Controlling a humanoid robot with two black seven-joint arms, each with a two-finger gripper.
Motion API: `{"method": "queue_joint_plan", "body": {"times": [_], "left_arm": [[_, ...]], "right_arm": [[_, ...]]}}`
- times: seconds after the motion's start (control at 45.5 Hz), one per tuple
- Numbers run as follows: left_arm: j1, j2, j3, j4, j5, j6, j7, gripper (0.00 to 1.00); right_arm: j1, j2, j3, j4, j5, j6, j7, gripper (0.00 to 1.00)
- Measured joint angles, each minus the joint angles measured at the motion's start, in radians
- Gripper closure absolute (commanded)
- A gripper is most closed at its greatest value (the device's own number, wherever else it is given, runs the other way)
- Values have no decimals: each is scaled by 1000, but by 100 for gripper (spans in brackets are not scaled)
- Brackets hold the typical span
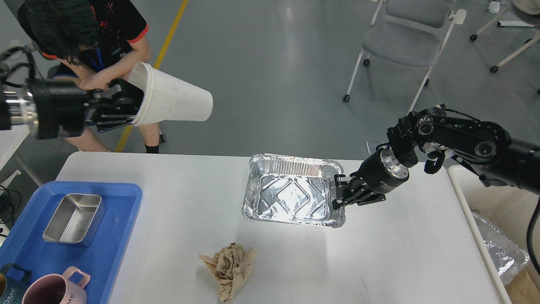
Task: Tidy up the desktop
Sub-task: 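Lift the paper cup and drop it into the foil tray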
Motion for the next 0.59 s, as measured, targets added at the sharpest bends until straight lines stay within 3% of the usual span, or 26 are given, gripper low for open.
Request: {"method": "queue_joint_plan", "body": {"times": [0.286, 0.55, 0.572, 0.594], "left_arm": [[-129, -457, 234, 172, 262, 80, 15, 95], [-59, -653, 287, 308, 416, 87, 13, 87], [-49, -671, 288, 320, 430, 87, 11, 65], [-43, -682, 288, 328, 439, 87, 10, 56]], "right_arm": [[-2, -2, 11, 0, 0, 0, 0, 100], [-4, -1, 11, 0, 0, 0, 0, 100], [-5, -1, 11, 0, 0, -1, 0, 100], [-5, -1, 11, 0, 0, -1, 0, 100]]}}
